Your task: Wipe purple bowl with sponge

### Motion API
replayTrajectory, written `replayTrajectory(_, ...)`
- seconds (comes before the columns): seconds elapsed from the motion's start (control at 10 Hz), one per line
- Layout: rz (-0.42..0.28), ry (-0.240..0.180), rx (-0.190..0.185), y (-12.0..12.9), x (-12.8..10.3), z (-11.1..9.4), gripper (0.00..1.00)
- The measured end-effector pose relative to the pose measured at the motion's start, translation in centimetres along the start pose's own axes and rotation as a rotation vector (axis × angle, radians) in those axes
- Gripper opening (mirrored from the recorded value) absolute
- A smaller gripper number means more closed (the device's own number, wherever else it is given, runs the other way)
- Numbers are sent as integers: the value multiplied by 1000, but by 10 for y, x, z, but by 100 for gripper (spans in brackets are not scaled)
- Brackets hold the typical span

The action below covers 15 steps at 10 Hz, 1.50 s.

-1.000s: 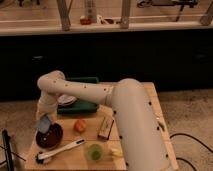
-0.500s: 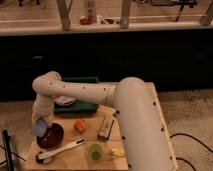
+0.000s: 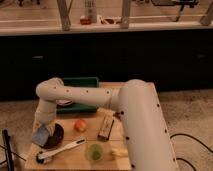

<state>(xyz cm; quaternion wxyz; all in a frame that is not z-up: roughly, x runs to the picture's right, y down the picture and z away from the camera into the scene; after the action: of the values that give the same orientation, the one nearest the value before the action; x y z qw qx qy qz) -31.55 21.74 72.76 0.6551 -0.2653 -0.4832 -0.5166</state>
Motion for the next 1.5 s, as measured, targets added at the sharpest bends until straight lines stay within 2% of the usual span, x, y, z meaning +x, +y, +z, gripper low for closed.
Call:
replayTrajectory(0.3,73,25,-11,29,6,-15,0)
replayTrajectory(0.5,102,46,-24,33,13,-19,0)
replayTrajectory(0.8,127,80,-34,33,37,-20,0)
replayTrajectory(1.0,93,93,-24,16,43,-15,0)
replayTrajectory(1.2,47,90,-17,1,38,-11,0)
replayTrajectory(1.5,-15,62,-8,-13,16,-6,0)
